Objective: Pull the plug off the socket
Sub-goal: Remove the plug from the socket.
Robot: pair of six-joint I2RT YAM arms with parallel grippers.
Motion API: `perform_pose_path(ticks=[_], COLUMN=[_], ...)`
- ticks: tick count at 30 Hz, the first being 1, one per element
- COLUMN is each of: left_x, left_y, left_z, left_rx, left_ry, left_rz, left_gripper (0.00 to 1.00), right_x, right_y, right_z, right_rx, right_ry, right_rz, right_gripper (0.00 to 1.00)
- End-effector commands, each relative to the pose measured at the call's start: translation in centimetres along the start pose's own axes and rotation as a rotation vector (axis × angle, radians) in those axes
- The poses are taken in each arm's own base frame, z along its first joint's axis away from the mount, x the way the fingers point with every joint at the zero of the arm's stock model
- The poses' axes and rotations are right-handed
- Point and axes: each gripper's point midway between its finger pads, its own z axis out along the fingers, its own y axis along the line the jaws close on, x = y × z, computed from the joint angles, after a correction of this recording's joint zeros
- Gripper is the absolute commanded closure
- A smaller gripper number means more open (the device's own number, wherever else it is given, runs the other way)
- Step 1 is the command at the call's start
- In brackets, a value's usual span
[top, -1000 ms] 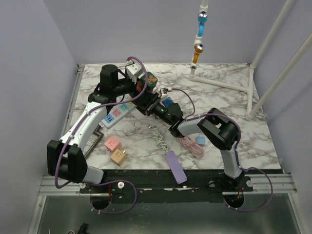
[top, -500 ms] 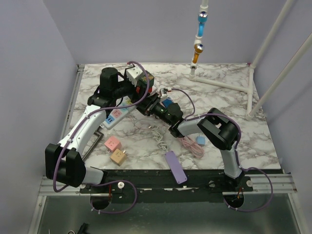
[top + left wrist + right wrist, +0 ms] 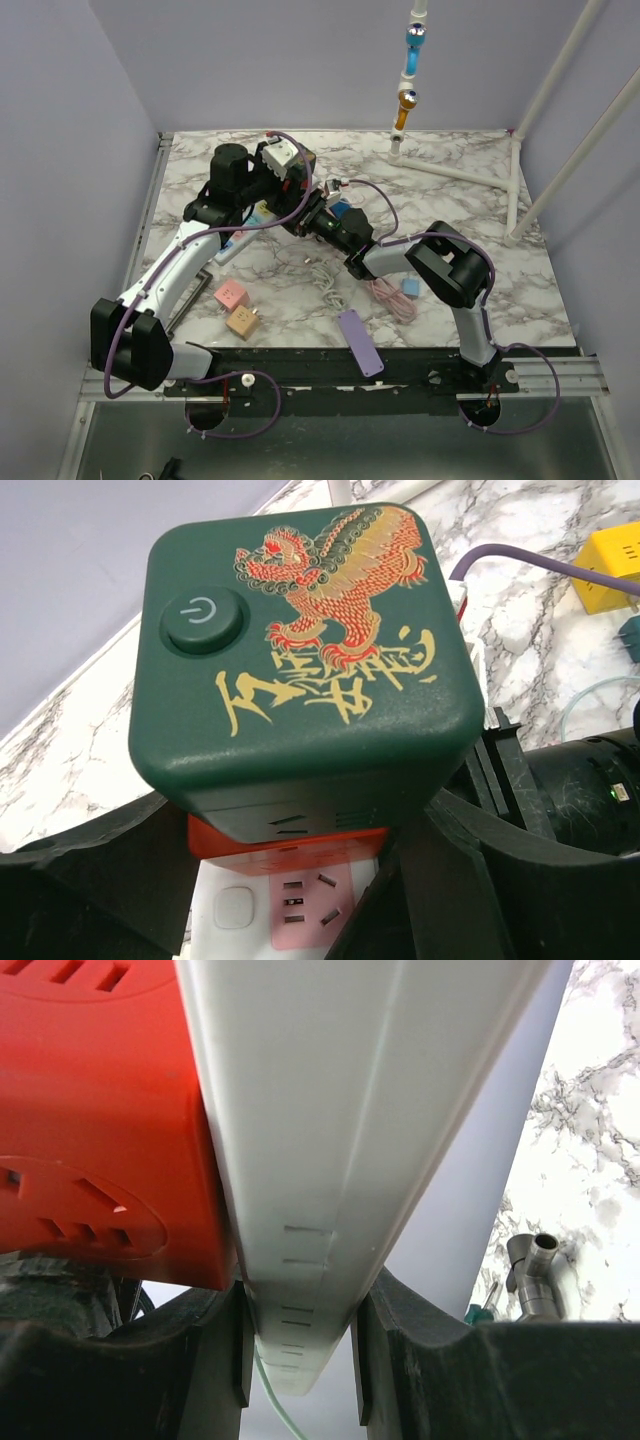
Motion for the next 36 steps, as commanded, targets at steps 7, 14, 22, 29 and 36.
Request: perform_pose_path(ticks=[7,14,22,29,36], left_x=[-1.9,0.5,0.9,1.5,2.0], left_y=[1.8,0.3,-0.5,-0.5,-0.2], left_z=[-0.9,-1.3,-1.5,-1.8,-2.2], left_rx=[-0.101,-0.054,-0.01,-0.006,0.044], left_ry=[0.007,0.052,0.046,0.055,0.048], left_rz=[0.006,-0.022,-0.005,-0.008,-0.025], left_gripper=[1.0,0.4,0.02,0.01,0.33], right_x=[-1.2,-1.1,-1.3,-1.6,-1.6], right_y=[10.7,11.8,12.7,13.3,14.2], right_z=[-0.8,-0.8,-0.9,-1.1,-1.3], right_rx=[-0.335,-0.353,-0.378,-0.397,-0.42], right_ry=[-0.066,-0.064,-0.071,-0.078,-0.078], right_rz=[-0.094,-0.13,-0.125,-0.12,-0.117], right_gripper=[0.99,0.99,0.99,0.99,0.99])
